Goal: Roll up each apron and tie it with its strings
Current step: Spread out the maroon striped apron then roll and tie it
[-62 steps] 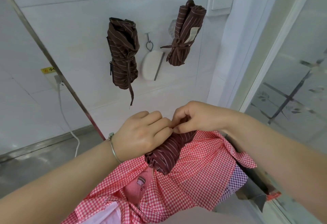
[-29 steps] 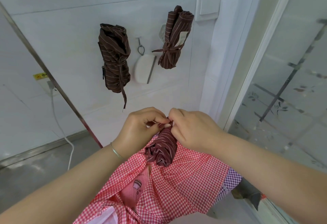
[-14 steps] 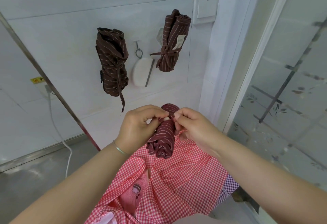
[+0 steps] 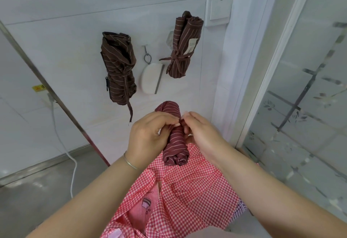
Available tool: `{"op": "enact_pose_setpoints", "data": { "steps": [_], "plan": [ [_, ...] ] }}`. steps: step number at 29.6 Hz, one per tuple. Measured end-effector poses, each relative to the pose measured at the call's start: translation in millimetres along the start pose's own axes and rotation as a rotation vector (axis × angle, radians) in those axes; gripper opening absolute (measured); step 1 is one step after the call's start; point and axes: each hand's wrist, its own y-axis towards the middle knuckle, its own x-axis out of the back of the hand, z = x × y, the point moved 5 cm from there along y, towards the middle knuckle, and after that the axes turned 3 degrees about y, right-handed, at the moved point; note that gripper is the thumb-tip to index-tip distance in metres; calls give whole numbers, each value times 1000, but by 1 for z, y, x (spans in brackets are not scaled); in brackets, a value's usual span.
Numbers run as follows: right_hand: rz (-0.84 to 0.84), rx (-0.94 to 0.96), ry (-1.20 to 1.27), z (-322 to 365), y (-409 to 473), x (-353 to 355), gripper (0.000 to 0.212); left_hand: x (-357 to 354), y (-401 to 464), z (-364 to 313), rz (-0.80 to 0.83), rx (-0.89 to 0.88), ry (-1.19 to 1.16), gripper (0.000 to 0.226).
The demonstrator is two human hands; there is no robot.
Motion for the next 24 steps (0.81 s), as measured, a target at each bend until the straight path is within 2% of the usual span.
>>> {"op": "enact_pose_setpoints", "data": {
  "steps": [3, 5, 11, 14, 17, 19, 23, 24],
  "plan": [
    [18, 59, -130, 2, 2, -1, 25, -2, 1, 1, -6, -21, 58, 23],
    [-6, 62, -68, -1, 6, 0, 22, -4, 0, 2, -15, 2, 76, 23],
    [-105, -189, 199, -26, 24, 9, 23, -17, -10, 1, -11, -34, 111, 26],
    [-127, -217, 123, -35, 26, 15, 20, -22, -19, 2, -3, -41, 123, 29],
    [-153, -143, -19, -39, 29, 18, 19, -27, -22, 4, 36, -46, 99, 30],
    [-137, -58, -127, -38, 33, 19, 18, -30, -22, 10, 72, 69, 9, 26],
    [-54, 76, -175, -30, 36, 15, 18, -37, -23, 28, 103, 657, -425, 24],
    [-45, 118, -195, -29, 36, 14, 18, -38, -23, 31, 92, 756, -500, 23]
  ]
}}
